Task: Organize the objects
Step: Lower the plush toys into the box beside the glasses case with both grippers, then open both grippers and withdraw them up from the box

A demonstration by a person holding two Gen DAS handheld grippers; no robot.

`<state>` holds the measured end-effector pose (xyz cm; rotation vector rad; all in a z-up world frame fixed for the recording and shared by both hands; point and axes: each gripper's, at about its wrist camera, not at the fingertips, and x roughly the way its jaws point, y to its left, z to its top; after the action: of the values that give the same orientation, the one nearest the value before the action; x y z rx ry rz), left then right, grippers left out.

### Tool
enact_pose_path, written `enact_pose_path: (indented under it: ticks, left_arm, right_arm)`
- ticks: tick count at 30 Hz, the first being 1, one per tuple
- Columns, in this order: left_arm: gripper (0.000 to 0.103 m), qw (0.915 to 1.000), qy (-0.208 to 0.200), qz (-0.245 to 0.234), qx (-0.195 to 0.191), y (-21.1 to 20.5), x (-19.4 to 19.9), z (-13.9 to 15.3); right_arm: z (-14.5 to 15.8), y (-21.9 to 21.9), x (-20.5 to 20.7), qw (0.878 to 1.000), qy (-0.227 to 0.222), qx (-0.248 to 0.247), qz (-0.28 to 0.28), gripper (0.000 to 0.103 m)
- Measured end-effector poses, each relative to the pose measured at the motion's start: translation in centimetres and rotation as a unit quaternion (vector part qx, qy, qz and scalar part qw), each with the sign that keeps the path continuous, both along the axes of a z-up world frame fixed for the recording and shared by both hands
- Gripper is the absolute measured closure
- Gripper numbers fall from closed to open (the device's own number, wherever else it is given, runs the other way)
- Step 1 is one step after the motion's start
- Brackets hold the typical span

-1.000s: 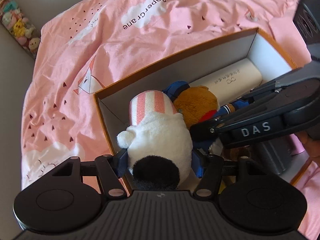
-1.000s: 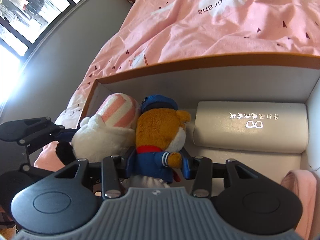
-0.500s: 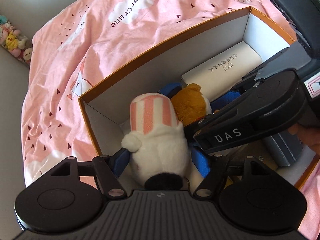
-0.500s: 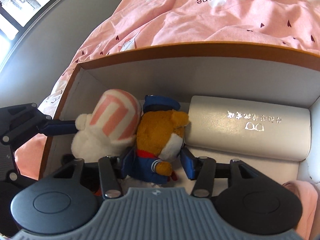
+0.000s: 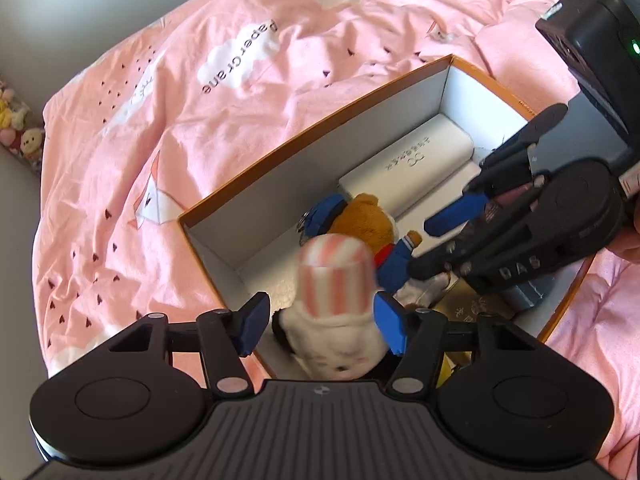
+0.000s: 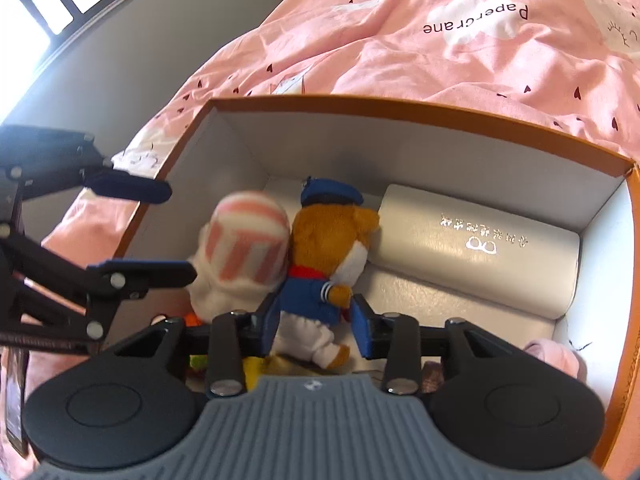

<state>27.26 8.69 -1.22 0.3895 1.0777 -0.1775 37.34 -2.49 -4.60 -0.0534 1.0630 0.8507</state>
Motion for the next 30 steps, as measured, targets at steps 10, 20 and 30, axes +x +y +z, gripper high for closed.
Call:
enact_pose_path:
  ticks: [10, 20, 30]
  left_arm:
    - [0.05, 0.9977, -0.007, 0.068, 0.001, 0.0, 2.3, -2.1]
    - [0.071, 0.9892, -0.022, 0.134, 0.055, 0.0, 4.6, -2.3]
    - [0.09, 0.9875, 0.006, 0.134, 0.083, 0.2, 5.8, -4.0]
  right_arm:
    - [-0.7, 0.9, -0.5, 1.0, -0.019, -0.01, -0.002, 0.063]
    - [-1.5, 1.9, 0.7, 0.998, -0.019, -0.031, -0.045, 0.101]
    - [-1.3, 1.2, 0.8, 0.999, 0.005, 0.001, -0.054, 0.095]
